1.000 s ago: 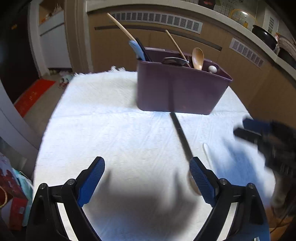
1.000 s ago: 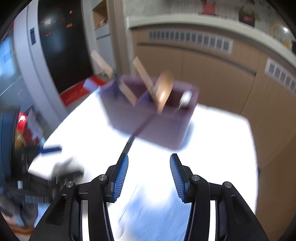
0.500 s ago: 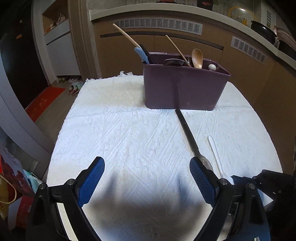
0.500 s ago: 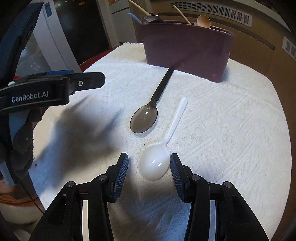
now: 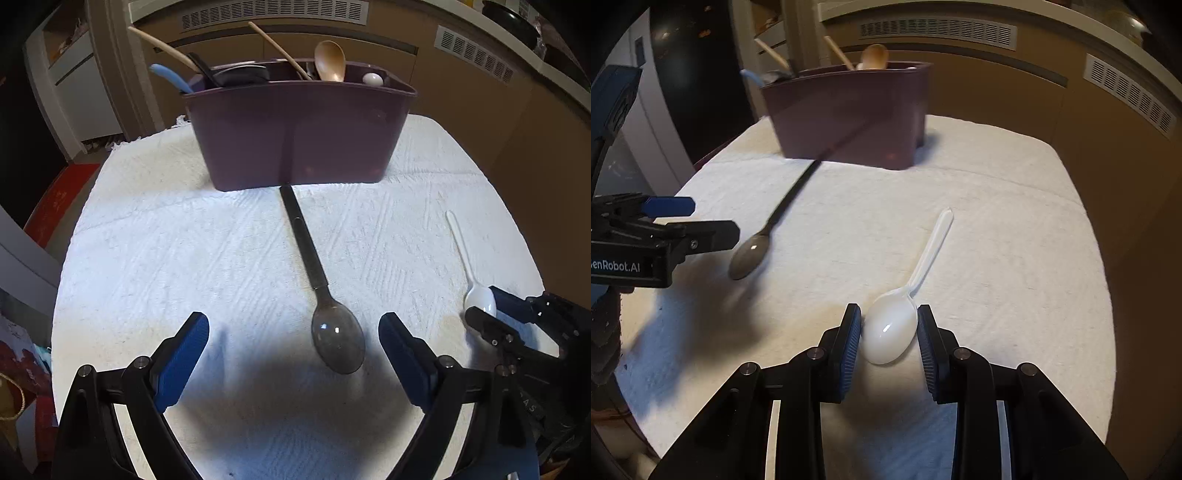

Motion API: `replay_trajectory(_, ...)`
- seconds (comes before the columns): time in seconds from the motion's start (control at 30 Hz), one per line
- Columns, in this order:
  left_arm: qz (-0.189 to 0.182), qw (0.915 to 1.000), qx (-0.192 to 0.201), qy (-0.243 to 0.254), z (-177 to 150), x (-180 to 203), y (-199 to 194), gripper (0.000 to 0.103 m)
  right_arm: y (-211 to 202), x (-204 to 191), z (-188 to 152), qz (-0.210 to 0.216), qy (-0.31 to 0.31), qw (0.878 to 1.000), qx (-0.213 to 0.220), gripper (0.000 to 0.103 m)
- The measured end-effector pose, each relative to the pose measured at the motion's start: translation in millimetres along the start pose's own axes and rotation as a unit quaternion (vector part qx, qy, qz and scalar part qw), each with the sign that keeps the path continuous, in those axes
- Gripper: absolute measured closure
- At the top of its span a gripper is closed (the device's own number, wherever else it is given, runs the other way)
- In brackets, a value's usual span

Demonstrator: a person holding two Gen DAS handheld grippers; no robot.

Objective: Organize utensils
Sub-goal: 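Move the left tool to the dark spoon while the right tool approaches the white spoon, then grasp the dark spoon's handle with the left tool while the right tool grasps the white spoon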

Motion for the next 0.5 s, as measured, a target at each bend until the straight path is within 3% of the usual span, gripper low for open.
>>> replay_trajectory(0.13,-0.003,1.0,-0.008,-0.002,7,14,14,0.019,-1,25,-6,-0.001,0.035,0.999,0.004,0.071)
replay_trajectory(0.2,-0.001,0.9998,-0.017,-0.001,8,19,23,0.033,-4,27,-7,0.005,0.041,0.999,0.012,0.07)
replay_trajectory(0.23,0.0,0.9997,-0.023,0.0,8,20,27,0.036,-3,25,-7,0.005,0.04,0.999,0.014,0.069)
replay_trajectory(0.37,0.004,0.9991,-0.043,-0.002,7,23,40,0.041,-4,18,-9,0.022,0.033,0.999,0.019,0.051)
replay_trajectory(0.5,0.011,0.9992,-0.039,0.004,13,24,45,0.043,-2,14,-8,0.035,0.029,0.999,0.018,0.039)
Point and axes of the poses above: each gripper's, at about its wrist camera, not at the fingertips, and y roughly the way its jaws point, x to its right, z to its top, the point moved 6 cm from there along y, roughly the way its jaws point, and after that the axes turned 6 degrees about x, right-handed, at the moved point
